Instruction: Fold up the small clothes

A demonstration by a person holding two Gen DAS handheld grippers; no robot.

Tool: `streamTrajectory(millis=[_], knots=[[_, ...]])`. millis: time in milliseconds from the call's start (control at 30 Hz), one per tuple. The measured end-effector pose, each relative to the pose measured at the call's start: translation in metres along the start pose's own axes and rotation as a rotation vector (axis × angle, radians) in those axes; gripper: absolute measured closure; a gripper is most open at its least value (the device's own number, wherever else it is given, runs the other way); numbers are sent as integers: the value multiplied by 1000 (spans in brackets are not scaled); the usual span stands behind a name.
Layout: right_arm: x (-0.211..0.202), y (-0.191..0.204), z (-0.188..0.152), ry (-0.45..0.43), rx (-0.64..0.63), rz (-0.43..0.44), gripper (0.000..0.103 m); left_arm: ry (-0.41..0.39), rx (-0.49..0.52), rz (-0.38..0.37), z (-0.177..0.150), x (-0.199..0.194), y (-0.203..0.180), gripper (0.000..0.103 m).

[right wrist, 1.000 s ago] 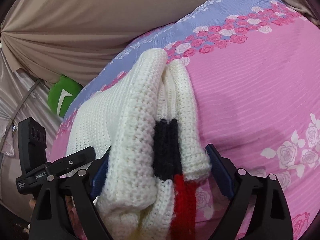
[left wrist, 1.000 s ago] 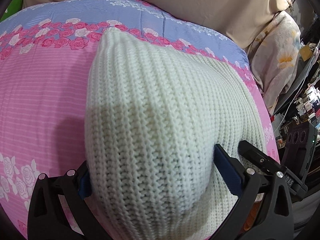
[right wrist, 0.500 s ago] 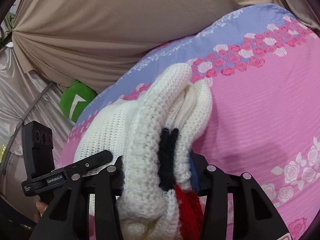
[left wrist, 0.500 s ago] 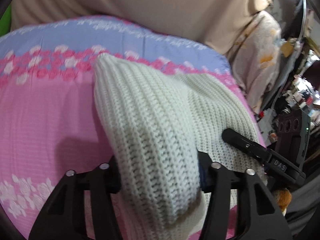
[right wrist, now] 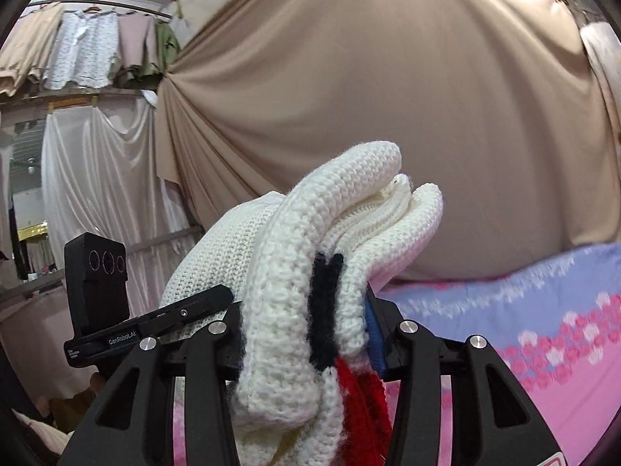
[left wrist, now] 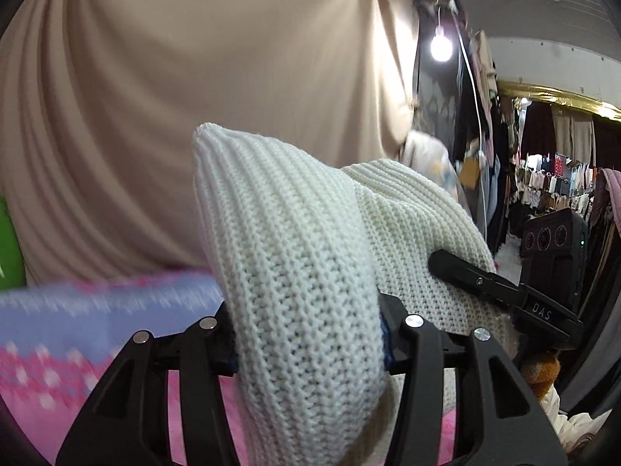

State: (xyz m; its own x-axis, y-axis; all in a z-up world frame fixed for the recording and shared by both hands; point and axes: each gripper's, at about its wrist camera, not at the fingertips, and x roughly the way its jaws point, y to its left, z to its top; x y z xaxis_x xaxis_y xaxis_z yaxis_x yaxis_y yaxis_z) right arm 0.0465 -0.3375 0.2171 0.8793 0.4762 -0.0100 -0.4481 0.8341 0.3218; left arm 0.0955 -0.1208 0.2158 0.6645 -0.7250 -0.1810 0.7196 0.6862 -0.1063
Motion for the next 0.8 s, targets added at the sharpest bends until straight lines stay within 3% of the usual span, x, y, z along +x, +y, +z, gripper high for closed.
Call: streamTrajectory(millis=[100,267,367,400,467,500,567,667,800], knots=[[35,9,14,-24,-10,58,58,-60,29,51,19,-15,20,53],[111,-3,-2,35,27,82,55,-53,-2,120,15,-3,71,47],[173,-40,-51,184,108,39,44,41,-82,186,-25,37,124,32],[197,-62,-82,270,153,-15,44,85,-121,221,-45,53,143,28],[220,-90,-128,386,189,-138,48,223,-208,309,-95,87,181,28],[223,-103,-150,431,205,-199,49,296,-257,351,-122,100,198,33],[213,-112,-169,448,235,-210,51,354,-324,361,-156,99,217,37],[198,-105,-163,432,212,-192,50,317,-332,370,-159,74,222,34],[224,-100,-152,481,214,-137,40,254,-338,343,-139,64,214,21]])
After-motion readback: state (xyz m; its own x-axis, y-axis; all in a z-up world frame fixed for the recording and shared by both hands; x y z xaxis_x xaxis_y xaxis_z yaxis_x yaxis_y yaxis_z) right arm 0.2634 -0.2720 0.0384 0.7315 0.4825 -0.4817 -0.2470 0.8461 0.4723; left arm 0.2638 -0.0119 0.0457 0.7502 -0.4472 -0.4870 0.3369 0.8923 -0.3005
